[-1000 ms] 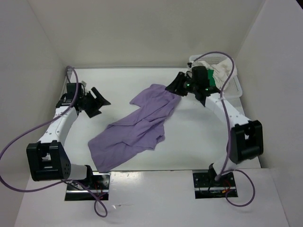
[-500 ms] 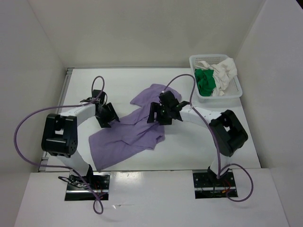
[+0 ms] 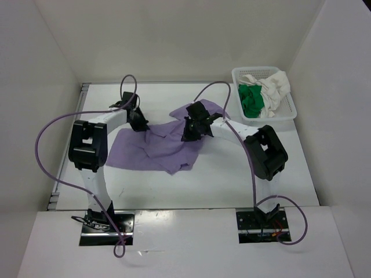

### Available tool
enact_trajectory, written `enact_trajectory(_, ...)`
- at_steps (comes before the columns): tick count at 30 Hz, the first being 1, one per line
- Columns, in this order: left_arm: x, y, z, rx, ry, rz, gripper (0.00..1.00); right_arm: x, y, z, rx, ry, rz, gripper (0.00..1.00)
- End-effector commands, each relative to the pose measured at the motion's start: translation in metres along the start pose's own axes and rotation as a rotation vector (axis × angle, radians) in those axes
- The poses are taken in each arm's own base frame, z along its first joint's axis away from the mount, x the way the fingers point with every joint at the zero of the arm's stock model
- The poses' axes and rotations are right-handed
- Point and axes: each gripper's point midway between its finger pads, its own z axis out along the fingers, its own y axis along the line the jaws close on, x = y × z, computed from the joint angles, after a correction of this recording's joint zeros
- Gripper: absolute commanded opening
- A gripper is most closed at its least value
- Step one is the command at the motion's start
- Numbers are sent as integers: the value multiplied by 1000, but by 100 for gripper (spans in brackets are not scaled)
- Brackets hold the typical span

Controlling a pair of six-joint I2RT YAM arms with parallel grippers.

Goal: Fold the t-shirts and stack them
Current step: Flatten out the tshirt

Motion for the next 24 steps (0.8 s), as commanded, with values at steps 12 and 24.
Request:
enact_trajectory(12, -161, -39, -36, 150, -296, -110, 45, 97, -99, -145, 57, -9, 330, 34)
enact_trajectory(24, -107, 44, -99, 48, -306, -156, 87, 53, -64, -148, -30, -90, 215, 26)
